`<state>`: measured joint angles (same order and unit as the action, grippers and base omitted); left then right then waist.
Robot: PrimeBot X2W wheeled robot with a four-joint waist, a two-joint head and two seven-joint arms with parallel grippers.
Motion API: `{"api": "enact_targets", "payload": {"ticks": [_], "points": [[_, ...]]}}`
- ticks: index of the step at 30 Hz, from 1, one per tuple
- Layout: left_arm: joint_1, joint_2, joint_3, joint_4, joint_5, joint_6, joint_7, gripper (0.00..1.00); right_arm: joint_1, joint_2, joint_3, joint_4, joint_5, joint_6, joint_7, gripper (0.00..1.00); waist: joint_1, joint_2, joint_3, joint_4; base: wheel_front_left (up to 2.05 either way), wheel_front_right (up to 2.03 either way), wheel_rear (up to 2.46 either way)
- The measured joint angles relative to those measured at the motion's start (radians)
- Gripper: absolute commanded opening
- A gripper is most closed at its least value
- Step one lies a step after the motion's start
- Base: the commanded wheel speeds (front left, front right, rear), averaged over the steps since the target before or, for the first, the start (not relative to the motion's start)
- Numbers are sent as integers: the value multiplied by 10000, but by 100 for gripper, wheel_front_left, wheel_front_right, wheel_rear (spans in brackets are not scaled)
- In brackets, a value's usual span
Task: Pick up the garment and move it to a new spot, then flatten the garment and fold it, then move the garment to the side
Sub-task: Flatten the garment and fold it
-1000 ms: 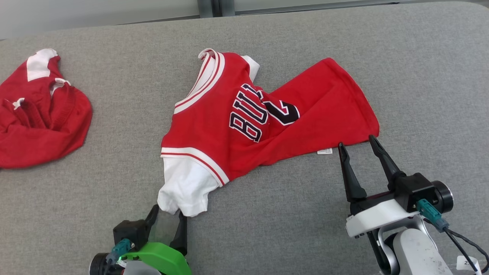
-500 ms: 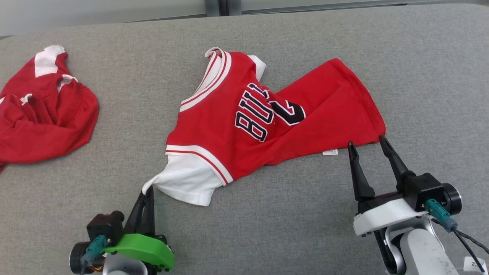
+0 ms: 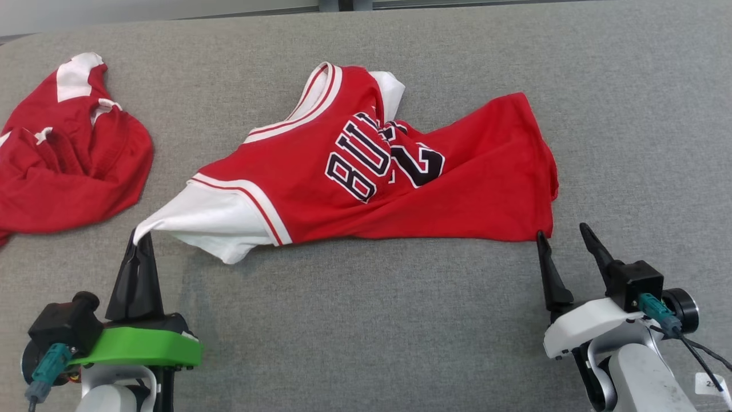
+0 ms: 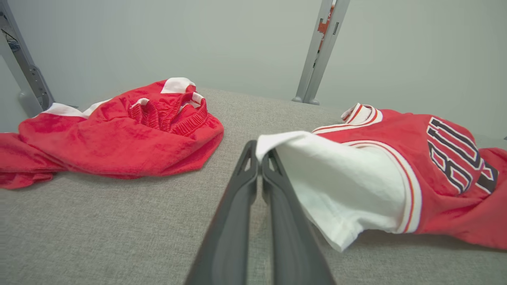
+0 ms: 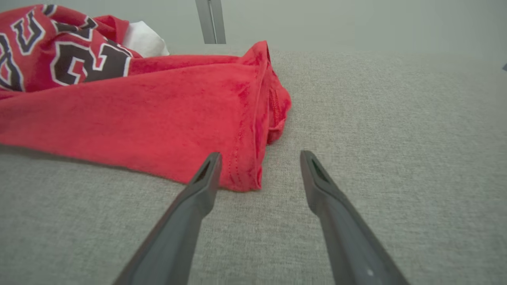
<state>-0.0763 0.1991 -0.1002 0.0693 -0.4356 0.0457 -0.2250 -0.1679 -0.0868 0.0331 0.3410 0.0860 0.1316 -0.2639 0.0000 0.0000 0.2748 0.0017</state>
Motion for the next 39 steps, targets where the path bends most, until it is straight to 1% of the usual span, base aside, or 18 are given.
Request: {"api": "enact_targets", "payload": {"ticks": [4, 9, 10, 11, 12, 13, 14, 15, 19, 21, 23, 26, 29, 31, 33, 35, 37, 39], "points": [[-34, 127, 136, -138, -27, 84, 50, 0, -296, -211, 397, 598, -77, 0, 0, 100, 0, 0, 105, 15, 0, 0, 0], [-77, 150, 176, -268, -86, 132, 73, 0, -544, -244, 815, 1103, 17, 0, 0, 100, 0, 0, 200, 64, 0, 0, 0], [-83, 150, 171, -284, -94, 134, 82, 0, -588, -276, 911, 1221, 35, 0, 0, 90, 0, 0, 217, 80, 0, 0, 0], [-97, 150, 157, -288, -98, 134, 82, 0, -648, -313, 995, 1306, 46, 0, -2, 55, 0, 0, 233, 102, 0, 0, 0], [-119, 150, 136, -290, -98, 134, 84, 0, -686, -343, 1070, 1346, 86, 0, -2, 38, 0, 0, 245, 120, 0, 0, 0], [-157, 148, 111, -295, -98, 134, 84, 0, -725, -353, 1112, 1371, 107, 0, -2, 23, 0, 0, 261, 141, 0, 0, 0], [-182, 150, 94, -297, -98, 134, 84, 0, -755, -355, 1143, 1375, 132, 0, -2, 2, 0, 0, 277, 161, 0, 0, 0], [-189, 150, 71, -295, -98, 134, 84, 0, -779, -364, 1193, 1375, 182, 0, -2, 0, 0, 0, 290, 180, 0, 0, 0], [-234, 148, 23, -276, -98, 123, 65, 0, -770, -481, 1304, 1315, 274, 0, -2, 0, 0, 0, 255, 219, 0, 0, 0], [-258, 148, 25, -320, -130, 67, 23, 0, -655, -575, 1375, 1099, 326, 0, -2, 0, 0, 0, 185, 224, 0, 0, 0], [-256, 144, 58, -518, -253, -40, -23, 0, -481, -583, 1425, 633, 627, 0, 0, 0, 0, 0, 81, 212, 0, 0, 0], [-252, 138, 198, -1091, -771, -330, -17, 0, -375, -669, 1572, -157, 1369, 0, 0, 0, 0, 0, -80, 153, 0, 0, 0], [-285, 276, 293, -1952, -1250, -648, 291, 0, -383, -878, 1685, -1078, 2458, 0, 0, 0, 0, 0, -250, 74, 0, 0, 0], [-449, 414, 385, -2681, -1655, -805, 692, 0, -485, -1198, 1751, -1743, 3179, 0, 0, 0, 0, 0, -368, 1, 0, 0, 0], [-745, 585, 435, -3321, -2011, -899, 1168, 0, -711, -1590, 1837, -2276, 3645, 0, 0, 0, 0, 0, -453, -83, 0, 0, 0], [-1195, 769, 506, -3902, -2431, -909, 1733, 0, -1071, -2059, 1814, -2748, 4123, 0, 0, 0, 0, 0, -535, -166, 0, 0, 0], [-1701, 928, 548, -4374, -2692, -876, 2299, 0, -1499, -2410, 1722, -3097, 4600, 0, 0, 0, 0, 0, -587, -238, 0, 0, 0], [-2336, 1137, 614, -4838, -2926, -681, 2922, 0, -2104, -2771, 1553, -3369, 5164, 0, 44, 0, 0, 0, -617, -318, 0, 0, 0]]}}
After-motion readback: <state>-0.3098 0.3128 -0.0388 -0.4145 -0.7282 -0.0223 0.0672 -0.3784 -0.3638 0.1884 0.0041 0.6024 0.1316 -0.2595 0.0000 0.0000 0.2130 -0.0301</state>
